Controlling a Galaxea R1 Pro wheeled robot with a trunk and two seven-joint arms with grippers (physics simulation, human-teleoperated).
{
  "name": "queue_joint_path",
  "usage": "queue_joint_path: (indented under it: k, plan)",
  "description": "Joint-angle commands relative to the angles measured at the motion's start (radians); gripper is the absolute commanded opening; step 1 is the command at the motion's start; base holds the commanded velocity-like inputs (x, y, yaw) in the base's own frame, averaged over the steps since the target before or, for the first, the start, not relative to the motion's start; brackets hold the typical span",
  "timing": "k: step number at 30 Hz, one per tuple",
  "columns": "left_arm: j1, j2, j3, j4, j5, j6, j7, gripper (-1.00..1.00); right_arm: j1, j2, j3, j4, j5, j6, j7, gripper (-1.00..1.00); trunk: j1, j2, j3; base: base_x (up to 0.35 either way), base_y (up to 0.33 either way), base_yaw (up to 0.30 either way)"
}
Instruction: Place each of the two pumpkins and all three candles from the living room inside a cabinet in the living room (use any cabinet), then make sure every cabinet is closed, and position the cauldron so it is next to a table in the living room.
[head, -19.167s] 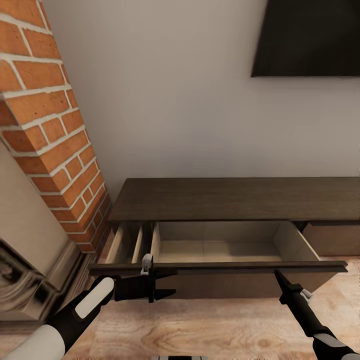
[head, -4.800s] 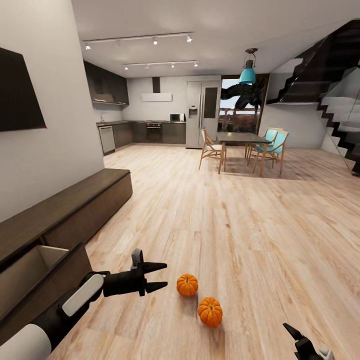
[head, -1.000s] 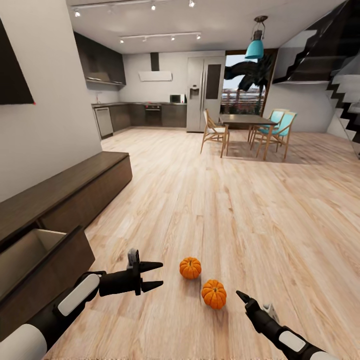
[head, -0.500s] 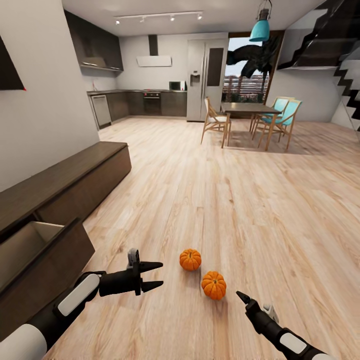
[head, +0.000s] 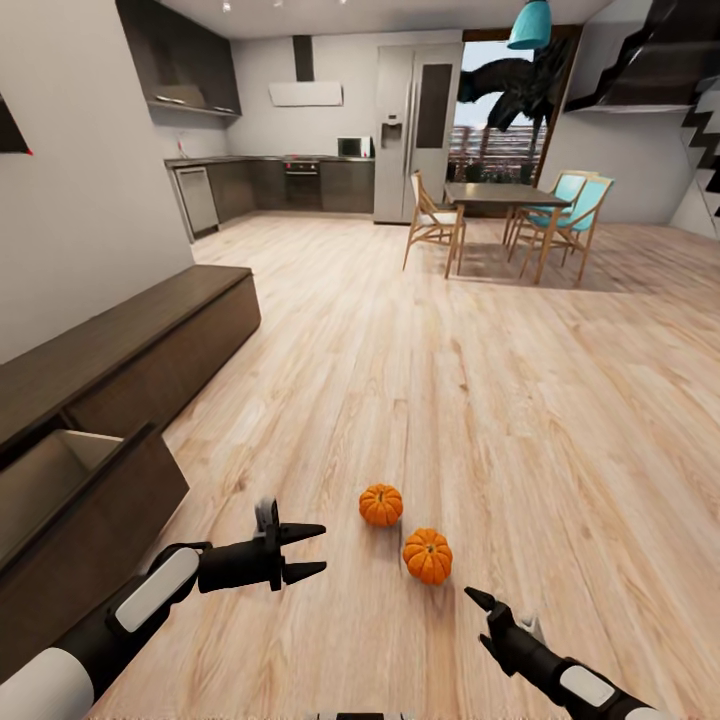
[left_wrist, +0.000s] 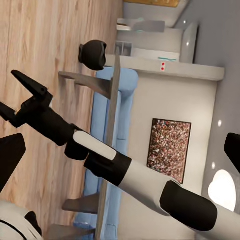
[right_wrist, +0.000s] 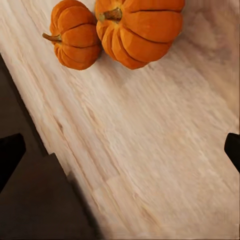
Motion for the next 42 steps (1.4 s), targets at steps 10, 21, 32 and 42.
queue_joint_path:
  k: [10, 21, 32, 42]
  plan:
    - [-0.001, 0.001, -0.003, 0.001, 0.002, 0.002, -0.004, 1.0, -0.002, -0.002, -0.001, 0.001, -0.087, 0.07, -0.009, 1.0, 0.002, -0.002, -0.024, 0.0, 0.0, 0.0]
    - [-0.001, 0.001, -0.003, 0.001, 0.002, 0.002, -0.004, 1.0, -0.008, -0.004, -0.001, 0.002, -0.107, 0.062, -0.01, 1.0, 0.002, -0.002, -0.024, 0.005, 0.0, 0.0]
    - [-0.001, 0.001, -0.004, 0.001, 0.0, 0.002, -0.003, 1.0, -0.009, -0.005, 0.002, 0.004, -0.108, 0.05, -0.006, 1.0, 0.002, -0.002, -0.024, 0.151, -0.011, 0.0]
    - [-0.001, 0.001, -0.005, 0.001, 0.0, 0.002, -0.003, 1.0, -0.008, -0.006, 0.002, 0.004, -0.108, 0.05, -0.006, 1.0, 0.002, -0.002, -0.024, 0.142, 0.044, 0.0]
